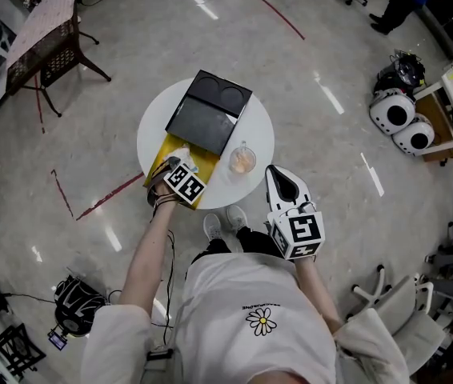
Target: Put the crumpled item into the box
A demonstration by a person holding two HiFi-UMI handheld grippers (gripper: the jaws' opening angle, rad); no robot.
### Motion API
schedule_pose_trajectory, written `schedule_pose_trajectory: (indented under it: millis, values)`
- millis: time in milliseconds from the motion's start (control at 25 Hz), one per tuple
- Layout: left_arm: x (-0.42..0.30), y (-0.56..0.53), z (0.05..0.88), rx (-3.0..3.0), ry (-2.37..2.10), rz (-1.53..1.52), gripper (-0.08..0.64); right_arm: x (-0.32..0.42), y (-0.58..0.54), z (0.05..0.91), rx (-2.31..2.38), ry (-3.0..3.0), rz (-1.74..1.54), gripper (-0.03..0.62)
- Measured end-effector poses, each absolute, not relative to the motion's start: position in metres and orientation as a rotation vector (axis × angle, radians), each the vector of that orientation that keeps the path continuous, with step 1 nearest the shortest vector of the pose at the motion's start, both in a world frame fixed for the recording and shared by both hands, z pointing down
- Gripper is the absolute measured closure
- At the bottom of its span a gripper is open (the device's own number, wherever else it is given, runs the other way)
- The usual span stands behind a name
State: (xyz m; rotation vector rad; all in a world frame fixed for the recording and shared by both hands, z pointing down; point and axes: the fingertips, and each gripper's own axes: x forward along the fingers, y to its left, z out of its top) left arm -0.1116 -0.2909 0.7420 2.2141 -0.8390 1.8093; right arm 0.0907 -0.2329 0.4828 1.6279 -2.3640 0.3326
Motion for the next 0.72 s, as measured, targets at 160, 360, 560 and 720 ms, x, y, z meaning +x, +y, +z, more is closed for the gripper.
schedule_pose_trajectory:
  millis: [160, 360, 560, 720]
  values:
    - [-0.11, -0.284, 0.741, 2.2, -0.817, 1.774, 0.278, 0.09, -0.233, 0.48, 1.622, -2.374, 0.331, 0.589]
    - [-0.109, -0.281, 0.735, 2.188, -0.846, 1.717, 0.265, 0.085, -0.232, 0.478, 1.601, -2.4, 0.318, 0.589]
    - [-0.096, -0.296, 0.708, 2.268, -0.894, 1.671, 0.261, 0.083, -0.242, 0.475, 1.577, -2.435, 0.295, 0.589]
    - [-0.089, -0.311, 0.68, 2.328, -0.946, 1.632, 0.259, 0.075, -0.256, 0.467, 1.542, -2.483, 0.252, 0.589]
